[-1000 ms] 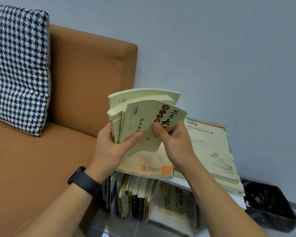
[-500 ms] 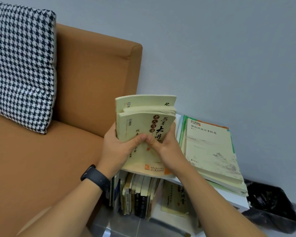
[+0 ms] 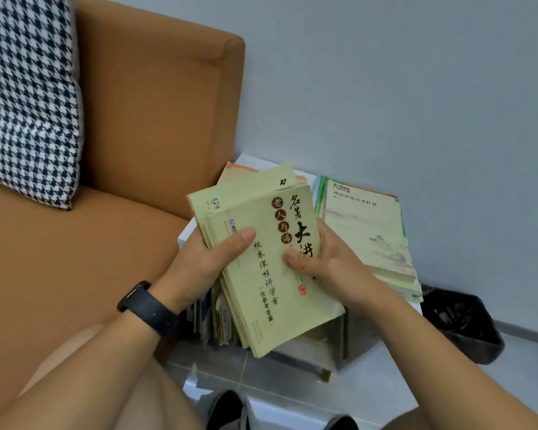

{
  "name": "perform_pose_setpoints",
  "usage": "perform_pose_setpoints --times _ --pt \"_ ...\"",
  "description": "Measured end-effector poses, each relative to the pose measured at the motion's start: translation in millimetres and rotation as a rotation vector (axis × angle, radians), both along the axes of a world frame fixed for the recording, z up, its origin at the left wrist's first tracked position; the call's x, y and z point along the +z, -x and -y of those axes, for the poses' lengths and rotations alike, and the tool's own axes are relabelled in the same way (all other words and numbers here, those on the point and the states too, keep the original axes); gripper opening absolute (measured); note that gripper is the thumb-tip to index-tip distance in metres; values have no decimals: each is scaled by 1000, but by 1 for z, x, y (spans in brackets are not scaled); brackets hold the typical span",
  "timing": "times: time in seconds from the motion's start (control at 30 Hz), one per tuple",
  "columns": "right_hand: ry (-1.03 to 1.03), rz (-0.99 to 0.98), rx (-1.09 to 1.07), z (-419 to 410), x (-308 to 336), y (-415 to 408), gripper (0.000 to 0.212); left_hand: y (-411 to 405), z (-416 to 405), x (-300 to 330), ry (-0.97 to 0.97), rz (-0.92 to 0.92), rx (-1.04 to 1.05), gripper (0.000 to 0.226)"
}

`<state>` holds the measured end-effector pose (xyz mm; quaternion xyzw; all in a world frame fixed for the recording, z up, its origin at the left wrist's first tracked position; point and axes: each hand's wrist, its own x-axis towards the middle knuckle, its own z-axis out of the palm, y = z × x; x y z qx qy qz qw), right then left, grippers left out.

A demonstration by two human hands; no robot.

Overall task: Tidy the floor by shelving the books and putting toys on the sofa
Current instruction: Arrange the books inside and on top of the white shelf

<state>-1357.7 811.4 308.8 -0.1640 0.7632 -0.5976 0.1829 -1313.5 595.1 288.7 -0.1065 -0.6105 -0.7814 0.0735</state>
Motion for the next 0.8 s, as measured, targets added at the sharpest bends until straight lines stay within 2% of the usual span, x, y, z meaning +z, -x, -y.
perform_pose_setpoints --times 0.1,0.17,0.3,0.4,0.53,0.67,0.73,0.8 --pt "-43 92 12 -27 -9 -23 58 -2 -1 3 -18 141 -103 42" --pt "-42 165 38 -44 -18 -37 60 -4 0 3 123 287 -254 39" --pt "-103 342 101 -73 -52 -51 68 -6 -1 -1 357 560 -682 43" --pt "-161 455 176 -85 -86 -56 70 -7 -16 -15 521 697 -842 38" --pt "-182 602 267 -89 -129 -65 62 -26 -64 -73 638 747 -688 33" --pt "-301 584 271 -89 -159 -57 52 -29 -88 -120 774 774 -489 38" --pt "-482 511 307 -91 -176 -45 44 -26 -98 -134 859 758 -443 37" --pt "-760 378 352 -95 -199 -28 39 -27 -110 -145 970 747 -420 34"
